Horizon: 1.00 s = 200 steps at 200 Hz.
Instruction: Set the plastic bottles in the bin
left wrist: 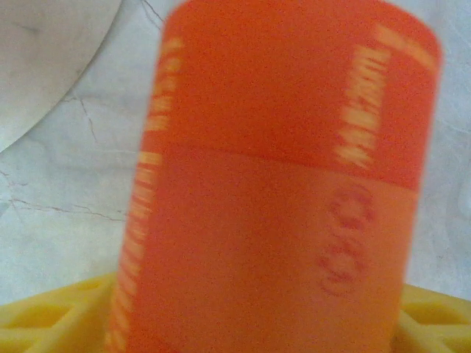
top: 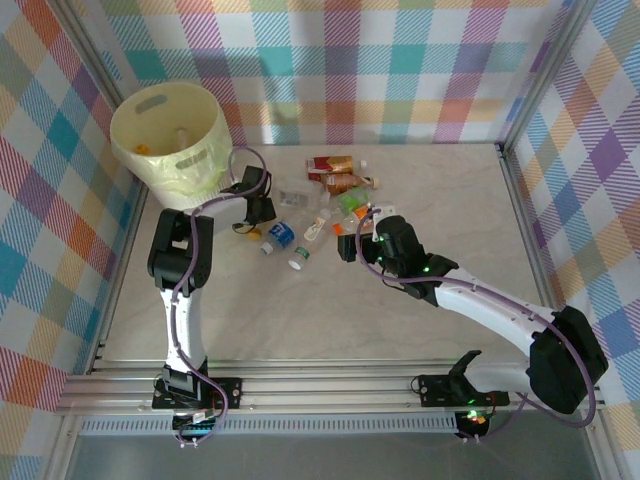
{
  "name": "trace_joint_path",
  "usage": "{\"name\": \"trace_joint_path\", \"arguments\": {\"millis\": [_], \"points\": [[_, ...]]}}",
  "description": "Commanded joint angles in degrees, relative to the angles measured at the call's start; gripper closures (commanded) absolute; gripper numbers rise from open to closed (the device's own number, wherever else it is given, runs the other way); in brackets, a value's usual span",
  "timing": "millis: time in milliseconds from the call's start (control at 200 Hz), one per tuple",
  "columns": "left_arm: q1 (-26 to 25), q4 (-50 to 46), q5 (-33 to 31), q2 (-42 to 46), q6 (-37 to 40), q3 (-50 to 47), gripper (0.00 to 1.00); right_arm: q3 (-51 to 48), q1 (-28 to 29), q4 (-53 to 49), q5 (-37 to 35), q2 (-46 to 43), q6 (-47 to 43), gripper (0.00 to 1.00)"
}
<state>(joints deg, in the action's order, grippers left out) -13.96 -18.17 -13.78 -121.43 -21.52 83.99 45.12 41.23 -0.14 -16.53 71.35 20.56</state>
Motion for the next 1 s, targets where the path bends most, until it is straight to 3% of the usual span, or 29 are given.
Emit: {"name": "trace_joint_path", "arguments": {"millis": [0,420,815,995], "points": [[0.68,-0.66,1.86,-0.17,-0.02,0.64,0.36,1.81,-0.03,-0.24,-0.69,0.41,-0.25,0.0],[0.09,-0.48,4.8,6.17,-2.03,-5.11,0.6,1.68,-0.01,0.13,-0.95,0.45,0.95,0.0],[-0.9,0.86,5.33,16.95,-3.81,-13.37,0.66,1.66,-0.02,1.01,-0.04,0.47,1.23,0.0],[-1.25,1.55,6.39,22.29,-2.91,-15.93,0.68,-2.31,-0.06,8.14,0.67,-3.08,1.25,0.0]]}}
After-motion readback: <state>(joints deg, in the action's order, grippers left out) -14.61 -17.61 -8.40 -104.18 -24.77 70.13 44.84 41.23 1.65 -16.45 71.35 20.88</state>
